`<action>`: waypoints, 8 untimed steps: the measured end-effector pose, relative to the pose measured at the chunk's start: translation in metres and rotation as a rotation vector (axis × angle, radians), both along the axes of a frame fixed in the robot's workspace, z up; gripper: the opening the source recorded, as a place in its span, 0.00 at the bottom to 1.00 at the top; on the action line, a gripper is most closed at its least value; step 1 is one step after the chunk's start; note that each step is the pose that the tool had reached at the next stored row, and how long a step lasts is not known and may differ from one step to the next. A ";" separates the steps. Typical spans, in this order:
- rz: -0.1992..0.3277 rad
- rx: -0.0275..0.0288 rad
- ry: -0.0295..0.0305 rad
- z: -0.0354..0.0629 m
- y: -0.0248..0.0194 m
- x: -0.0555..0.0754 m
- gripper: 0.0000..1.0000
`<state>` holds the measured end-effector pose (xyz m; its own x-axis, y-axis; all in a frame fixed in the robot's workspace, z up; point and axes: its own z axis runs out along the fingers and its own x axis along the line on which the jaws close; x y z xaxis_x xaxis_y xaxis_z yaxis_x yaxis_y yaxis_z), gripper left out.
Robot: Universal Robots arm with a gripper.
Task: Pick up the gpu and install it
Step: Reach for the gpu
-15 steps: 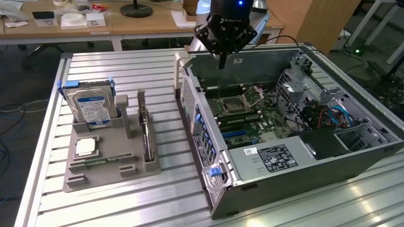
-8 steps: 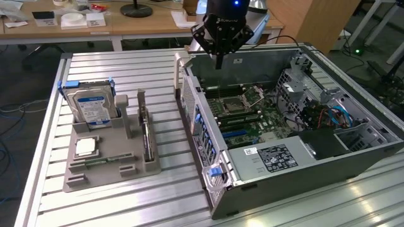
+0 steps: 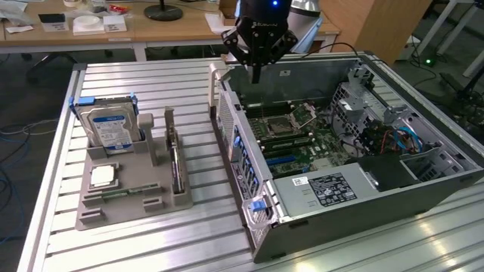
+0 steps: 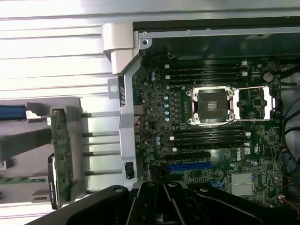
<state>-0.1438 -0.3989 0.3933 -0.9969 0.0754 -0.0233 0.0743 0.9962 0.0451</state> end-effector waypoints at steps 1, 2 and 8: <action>0.000 0.0001 0.0000 0.0000 0.0000 -0.002 0.11; 0.000 0.0000 0.0000 0.0000 0.0000 -0.003 0.11; 0.000 0.0000 0.0000 0.0000 0.0000 -0.013 0.11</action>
